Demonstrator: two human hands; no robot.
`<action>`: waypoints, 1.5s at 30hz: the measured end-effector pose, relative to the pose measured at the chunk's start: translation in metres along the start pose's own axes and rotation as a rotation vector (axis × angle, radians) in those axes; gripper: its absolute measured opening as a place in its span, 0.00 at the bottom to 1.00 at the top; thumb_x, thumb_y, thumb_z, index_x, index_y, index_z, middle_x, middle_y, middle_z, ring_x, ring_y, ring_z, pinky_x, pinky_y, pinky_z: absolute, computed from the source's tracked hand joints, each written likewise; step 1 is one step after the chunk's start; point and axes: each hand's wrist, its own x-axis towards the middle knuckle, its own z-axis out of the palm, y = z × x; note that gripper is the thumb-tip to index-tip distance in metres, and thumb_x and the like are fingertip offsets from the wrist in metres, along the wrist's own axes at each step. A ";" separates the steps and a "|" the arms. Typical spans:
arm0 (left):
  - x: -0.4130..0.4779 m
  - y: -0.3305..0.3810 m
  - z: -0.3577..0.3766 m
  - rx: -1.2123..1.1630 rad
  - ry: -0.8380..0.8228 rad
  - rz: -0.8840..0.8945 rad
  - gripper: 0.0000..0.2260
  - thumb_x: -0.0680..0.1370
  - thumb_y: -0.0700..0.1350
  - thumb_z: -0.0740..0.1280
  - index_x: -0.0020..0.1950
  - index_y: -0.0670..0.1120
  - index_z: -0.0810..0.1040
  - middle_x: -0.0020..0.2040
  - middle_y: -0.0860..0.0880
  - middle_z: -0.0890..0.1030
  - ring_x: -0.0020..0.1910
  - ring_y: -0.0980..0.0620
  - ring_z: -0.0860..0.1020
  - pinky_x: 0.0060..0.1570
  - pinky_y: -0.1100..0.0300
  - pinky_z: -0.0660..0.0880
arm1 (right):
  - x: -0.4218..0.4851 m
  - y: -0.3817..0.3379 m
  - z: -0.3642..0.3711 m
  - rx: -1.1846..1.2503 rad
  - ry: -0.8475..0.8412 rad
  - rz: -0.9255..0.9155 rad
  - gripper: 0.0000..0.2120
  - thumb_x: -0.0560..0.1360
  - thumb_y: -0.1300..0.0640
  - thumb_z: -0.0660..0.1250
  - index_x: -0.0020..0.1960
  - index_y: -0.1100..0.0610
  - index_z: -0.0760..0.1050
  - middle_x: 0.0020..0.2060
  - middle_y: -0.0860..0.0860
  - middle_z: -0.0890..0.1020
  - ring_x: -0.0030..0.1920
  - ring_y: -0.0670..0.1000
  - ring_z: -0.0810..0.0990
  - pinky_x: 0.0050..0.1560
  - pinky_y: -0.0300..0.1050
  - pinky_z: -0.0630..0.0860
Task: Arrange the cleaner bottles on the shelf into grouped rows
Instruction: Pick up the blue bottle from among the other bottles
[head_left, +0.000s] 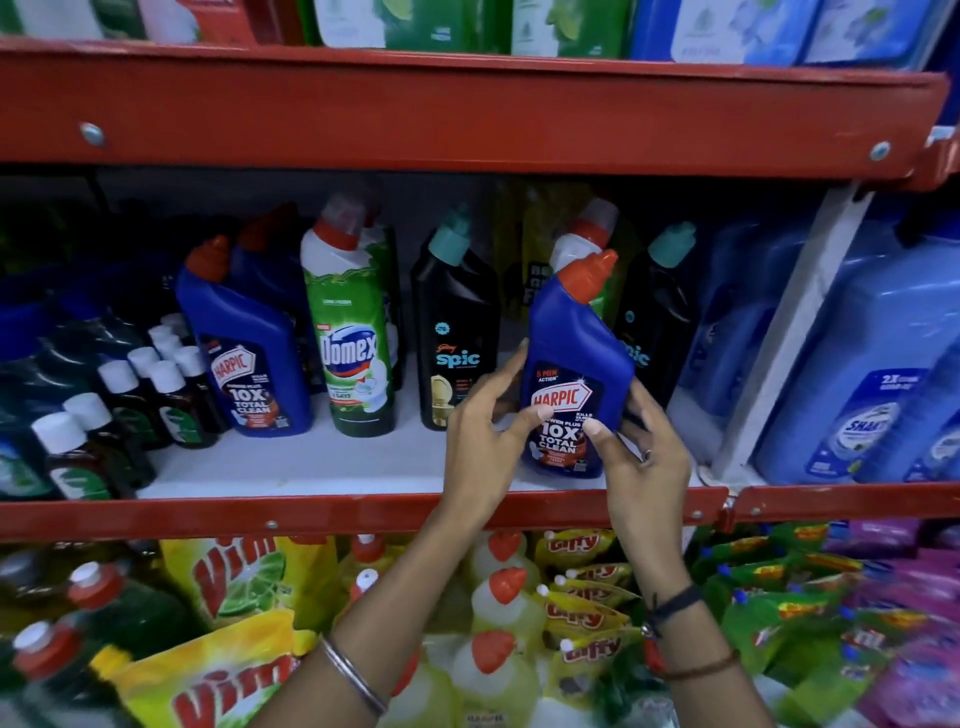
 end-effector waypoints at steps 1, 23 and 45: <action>-0.001 0.002 -0.009 -0.009 0.020 0.002 0.29 0.75 0.37 0.70 0.67 0.65 0.70 0.63 0.46 0.81 0.56 0.52 0.83 0.53 0.54 0.83 | -0.003 -0.005 0.007 0.015 -0.012 -0.002 0.25 0.74 0.62 0.70 0.70 0.55 0.71 0.63 0.53 0.79 0.60 0.48 0.80 0.54 0.39 0.80; -0.025 -0.006 -0.243 0.109 0.379 -0.083 0.25 0.77 0.35 0.68 0.71 0.53 0.71 0.58 0.54 0.82 0.56 0.54 0.81 0.58 0.43 0.80 | -0.077 -0.039 0.227 0.093 -0.336 0.011 0.21 0.74 0.62 0.70 0.66 0.57 0.75 0.56 0.51 0.84 0.54 0.48 0.83 0.55 0.44 0.80; -0.042 -0.007 -0.208 0.196 0.558 0.233 0.20 0.78 0.39 0.63 0.68 0.52 0.67 0.71 0.49 0.67 0.72 0.53 0.67 0.69 0.67 0.66 | -0.080 -0.027 0.214 0.202 -0.271 -0.025 0.13 0.75 0.59 0.69 0.59 0.49 0.76 0.55 0.48 0.84 0.57 0.46 0.82 0.56 0.40 0.79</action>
